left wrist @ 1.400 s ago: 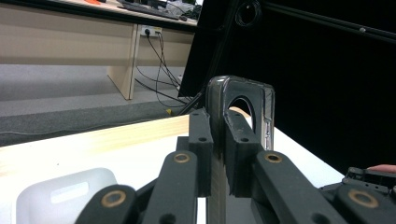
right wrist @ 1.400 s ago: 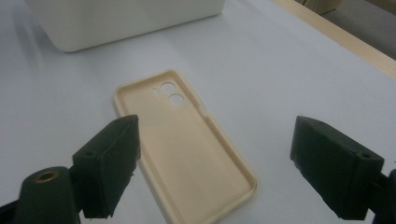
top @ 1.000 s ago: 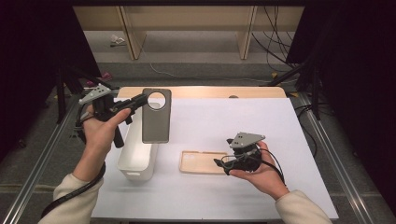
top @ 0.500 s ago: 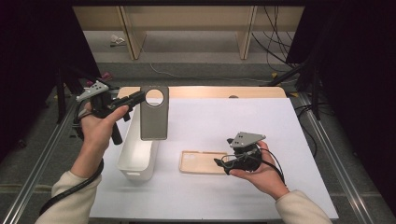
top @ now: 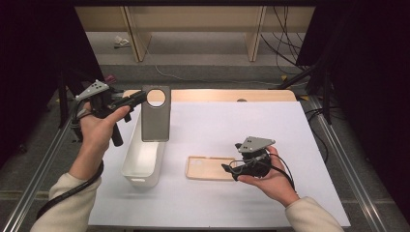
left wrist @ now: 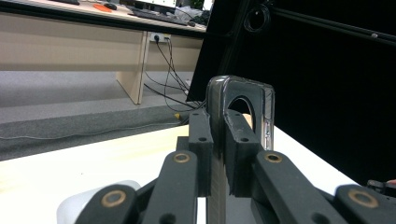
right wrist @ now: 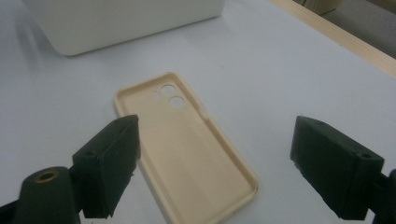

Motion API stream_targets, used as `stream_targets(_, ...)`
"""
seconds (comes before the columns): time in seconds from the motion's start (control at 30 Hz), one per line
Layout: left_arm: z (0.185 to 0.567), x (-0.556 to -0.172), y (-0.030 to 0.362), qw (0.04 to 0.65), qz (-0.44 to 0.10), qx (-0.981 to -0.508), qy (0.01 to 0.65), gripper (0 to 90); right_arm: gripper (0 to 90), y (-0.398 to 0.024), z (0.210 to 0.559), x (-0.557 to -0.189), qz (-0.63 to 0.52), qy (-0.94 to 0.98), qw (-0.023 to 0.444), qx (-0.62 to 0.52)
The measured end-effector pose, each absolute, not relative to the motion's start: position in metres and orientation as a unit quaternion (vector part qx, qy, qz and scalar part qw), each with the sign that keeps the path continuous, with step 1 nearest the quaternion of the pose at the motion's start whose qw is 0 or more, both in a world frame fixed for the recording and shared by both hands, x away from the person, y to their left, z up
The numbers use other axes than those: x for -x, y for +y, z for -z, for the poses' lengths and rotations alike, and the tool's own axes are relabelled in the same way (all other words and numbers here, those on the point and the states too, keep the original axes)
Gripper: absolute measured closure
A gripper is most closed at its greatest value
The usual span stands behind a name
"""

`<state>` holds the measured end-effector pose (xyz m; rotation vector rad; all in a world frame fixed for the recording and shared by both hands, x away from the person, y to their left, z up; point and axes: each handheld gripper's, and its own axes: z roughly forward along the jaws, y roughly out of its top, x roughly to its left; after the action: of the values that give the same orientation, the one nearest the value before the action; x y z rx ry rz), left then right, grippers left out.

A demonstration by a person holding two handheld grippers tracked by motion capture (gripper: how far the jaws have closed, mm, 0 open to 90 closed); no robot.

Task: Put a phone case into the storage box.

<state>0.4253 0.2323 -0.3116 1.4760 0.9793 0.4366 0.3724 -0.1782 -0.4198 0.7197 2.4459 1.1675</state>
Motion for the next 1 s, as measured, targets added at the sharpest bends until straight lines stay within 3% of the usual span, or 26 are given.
stream_targets(1.0, 0.31, -0.447, 0.248, 0.604, -0.201, -0.64, 0.429, 82.2, 16.7, -0.178, 0.42, -0.373, -0.411, 0.859, 0.166, -0.256)
